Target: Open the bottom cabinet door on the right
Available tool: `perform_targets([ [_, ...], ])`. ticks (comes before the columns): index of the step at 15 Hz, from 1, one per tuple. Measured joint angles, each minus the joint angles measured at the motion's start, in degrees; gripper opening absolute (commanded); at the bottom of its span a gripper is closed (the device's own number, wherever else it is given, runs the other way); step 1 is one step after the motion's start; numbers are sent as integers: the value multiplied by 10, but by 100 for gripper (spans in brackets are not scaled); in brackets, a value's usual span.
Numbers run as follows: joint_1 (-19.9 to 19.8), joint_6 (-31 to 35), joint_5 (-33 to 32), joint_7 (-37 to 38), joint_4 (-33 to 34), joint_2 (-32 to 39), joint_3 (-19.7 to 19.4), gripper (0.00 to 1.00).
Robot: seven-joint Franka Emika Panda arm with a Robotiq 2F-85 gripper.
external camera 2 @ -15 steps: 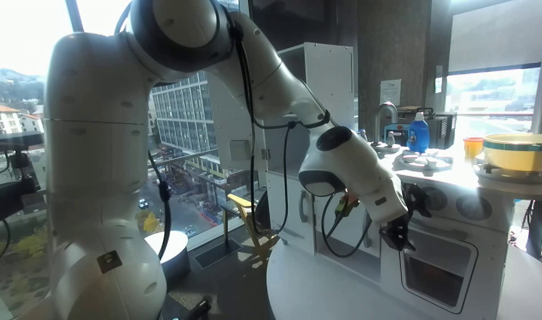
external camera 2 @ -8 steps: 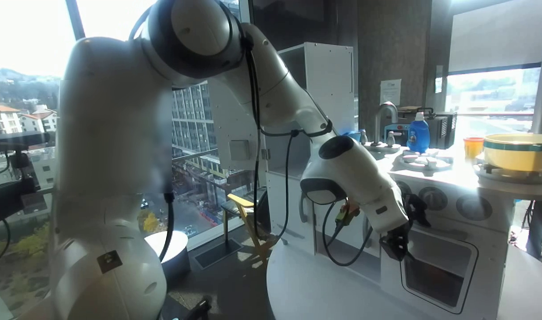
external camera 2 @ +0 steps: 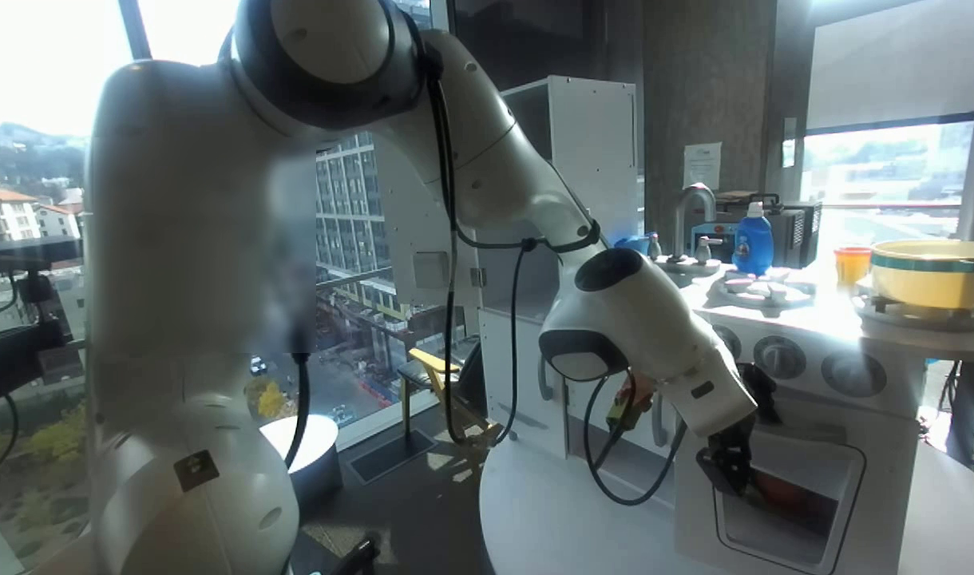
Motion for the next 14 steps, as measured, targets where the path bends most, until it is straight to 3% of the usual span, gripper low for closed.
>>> perform_targets([
  [7, -54, -129, -97, -24, -38, -69, -35, 100],
  [14, -87, -243, -140, -24, -25, -88, -55, 100],
])
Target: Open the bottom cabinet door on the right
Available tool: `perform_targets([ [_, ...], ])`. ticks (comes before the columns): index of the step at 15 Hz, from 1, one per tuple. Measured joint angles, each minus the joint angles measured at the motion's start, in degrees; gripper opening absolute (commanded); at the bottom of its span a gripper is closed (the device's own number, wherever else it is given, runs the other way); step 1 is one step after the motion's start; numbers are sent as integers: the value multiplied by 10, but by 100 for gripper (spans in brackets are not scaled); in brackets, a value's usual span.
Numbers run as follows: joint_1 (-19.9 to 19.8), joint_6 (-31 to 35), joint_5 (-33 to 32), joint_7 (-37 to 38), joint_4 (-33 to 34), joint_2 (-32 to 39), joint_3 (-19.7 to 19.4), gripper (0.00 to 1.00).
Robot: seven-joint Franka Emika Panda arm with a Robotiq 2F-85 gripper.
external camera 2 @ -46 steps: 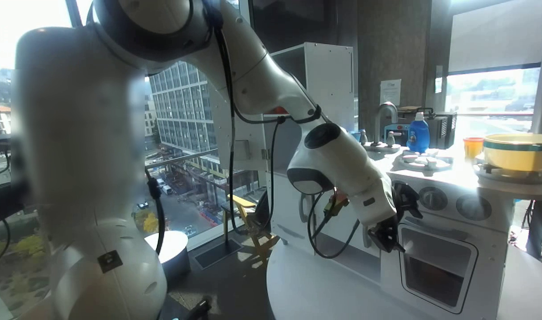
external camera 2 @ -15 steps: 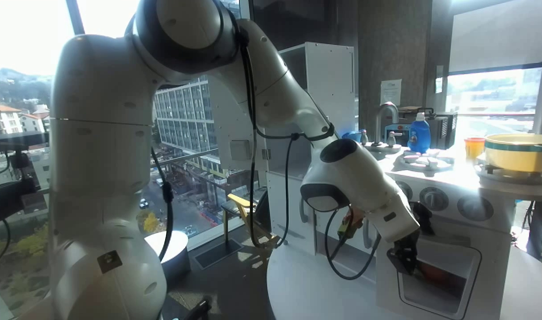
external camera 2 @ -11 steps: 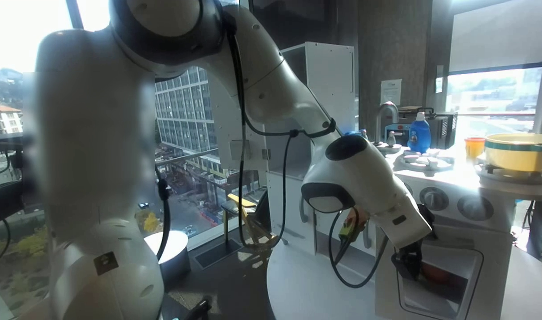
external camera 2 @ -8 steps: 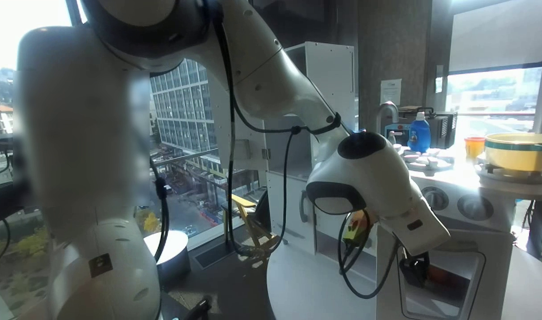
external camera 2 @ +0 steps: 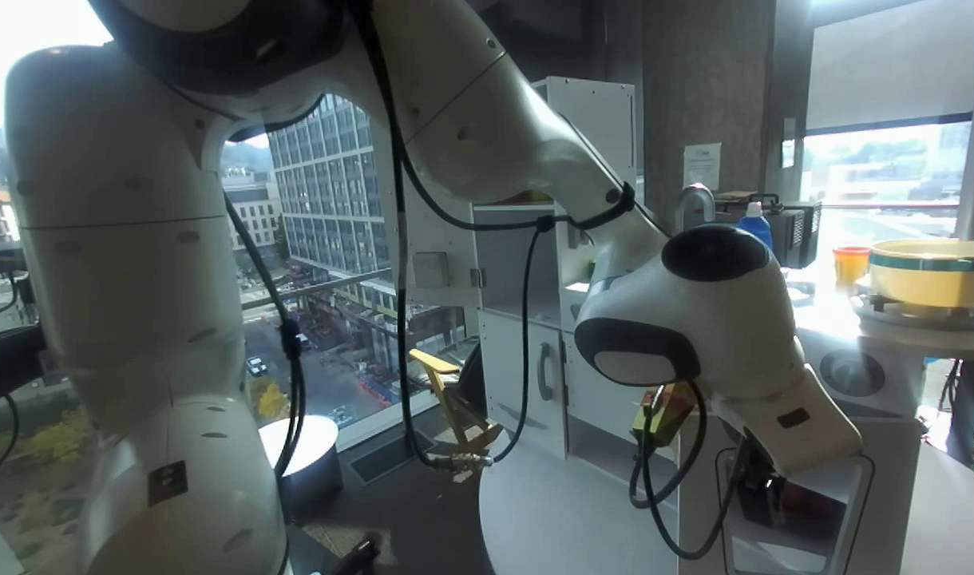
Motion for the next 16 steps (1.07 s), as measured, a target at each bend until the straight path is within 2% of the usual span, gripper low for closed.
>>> perform_targets([
  [6, -17, -74, -37, 41, 19, -1, -8, 100],
  [16, -15, -77, -41, 40, 21, 3, -6, 100],
])
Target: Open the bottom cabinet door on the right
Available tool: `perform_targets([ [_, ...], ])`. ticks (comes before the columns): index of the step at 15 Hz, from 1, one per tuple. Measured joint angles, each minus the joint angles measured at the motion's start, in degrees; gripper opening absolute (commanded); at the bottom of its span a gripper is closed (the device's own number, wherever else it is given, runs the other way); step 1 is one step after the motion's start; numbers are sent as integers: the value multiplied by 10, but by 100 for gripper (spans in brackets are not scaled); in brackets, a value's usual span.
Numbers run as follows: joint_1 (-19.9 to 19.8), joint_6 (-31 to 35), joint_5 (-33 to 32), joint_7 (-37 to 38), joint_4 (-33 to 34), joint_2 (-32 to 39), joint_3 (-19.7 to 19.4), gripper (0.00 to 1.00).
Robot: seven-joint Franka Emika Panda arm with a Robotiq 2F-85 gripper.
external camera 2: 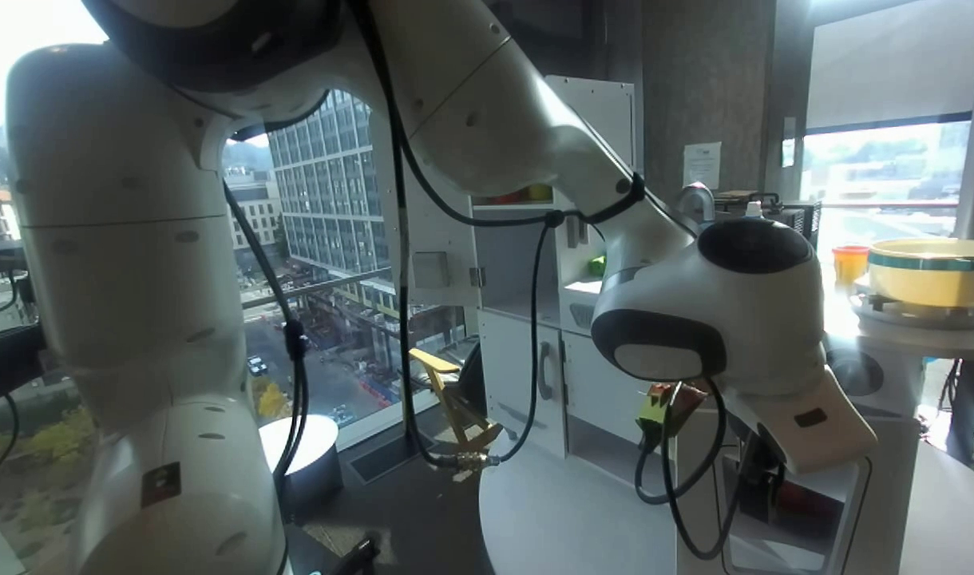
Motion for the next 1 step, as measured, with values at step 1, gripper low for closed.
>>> perform_targets([
  [1, 0, 0, 0, 0, 0, 0, 0, 100],
])
